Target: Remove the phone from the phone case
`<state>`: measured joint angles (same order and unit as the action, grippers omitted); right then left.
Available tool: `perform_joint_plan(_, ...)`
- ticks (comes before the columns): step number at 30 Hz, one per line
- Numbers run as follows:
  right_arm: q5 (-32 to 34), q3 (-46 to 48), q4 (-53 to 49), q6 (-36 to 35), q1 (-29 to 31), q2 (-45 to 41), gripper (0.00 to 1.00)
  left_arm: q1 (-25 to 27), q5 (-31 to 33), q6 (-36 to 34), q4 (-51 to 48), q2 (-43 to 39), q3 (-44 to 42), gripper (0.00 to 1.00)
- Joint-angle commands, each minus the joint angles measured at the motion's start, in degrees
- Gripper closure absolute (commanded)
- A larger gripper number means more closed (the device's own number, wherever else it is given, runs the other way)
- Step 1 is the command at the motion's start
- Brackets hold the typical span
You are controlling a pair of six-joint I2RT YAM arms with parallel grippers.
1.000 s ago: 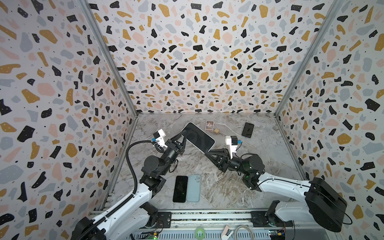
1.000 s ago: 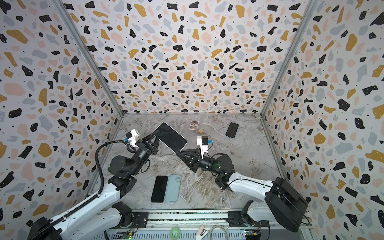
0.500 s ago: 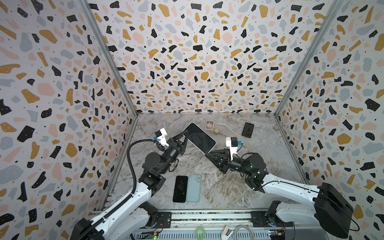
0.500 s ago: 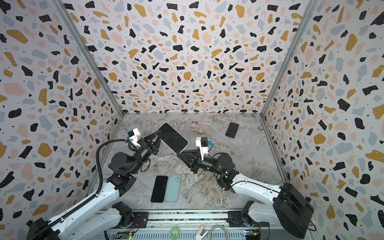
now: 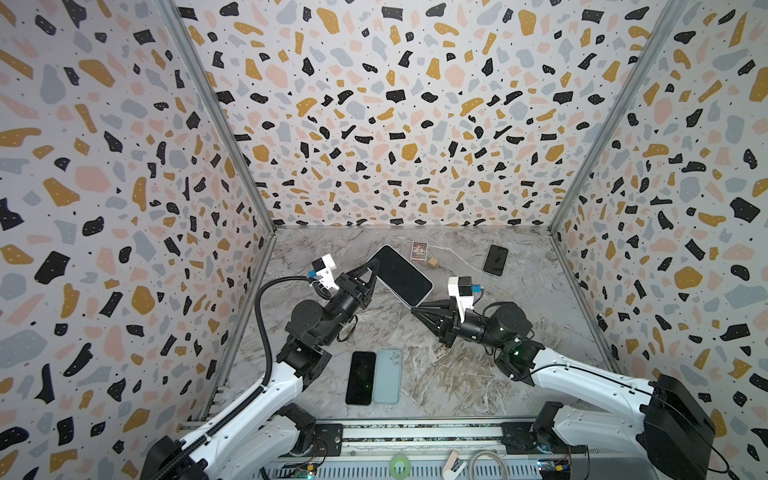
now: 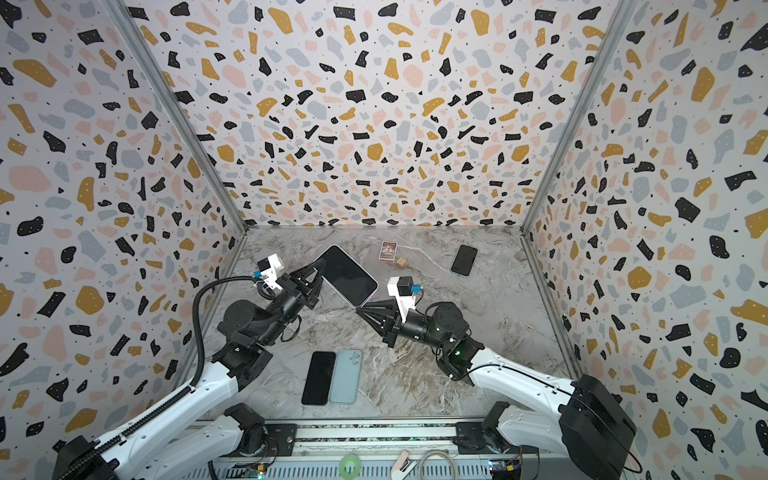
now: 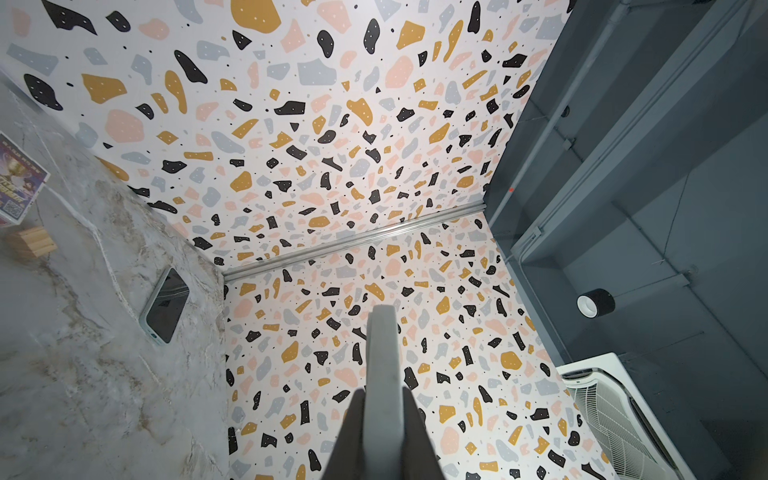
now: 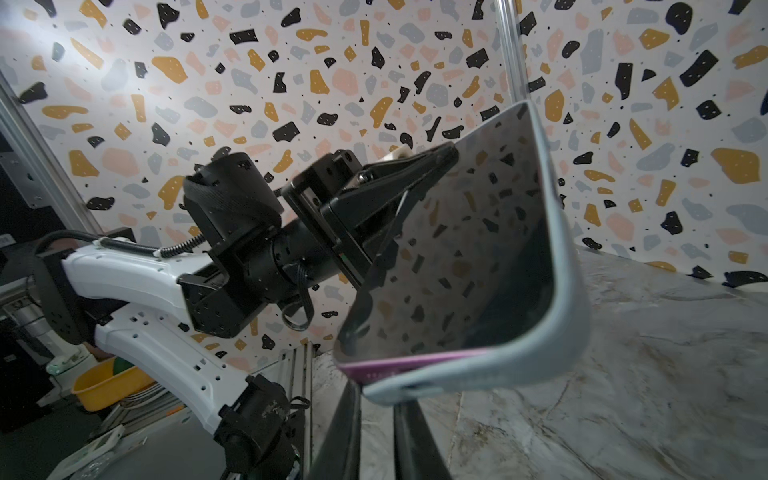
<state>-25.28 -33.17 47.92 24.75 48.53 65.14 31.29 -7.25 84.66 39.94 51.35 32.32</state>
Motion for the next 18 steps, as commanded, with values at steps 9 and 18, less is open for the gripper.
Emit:
perform_joint_plan(9, 7.2, -3.8, -7.8, -5.4, -1.7, 0.3, 1.0, 0.6, -6.2, 0.6, 3.2, -0.7, 3.4, 1.0)
perform_joint_plan(18, 4.9, 0.7, -11.2, 0.9, -3.0, -7.0, 0.58, 0.5, -8.3, -4.0, 1.4, 0.1, 3.6, 1.0)
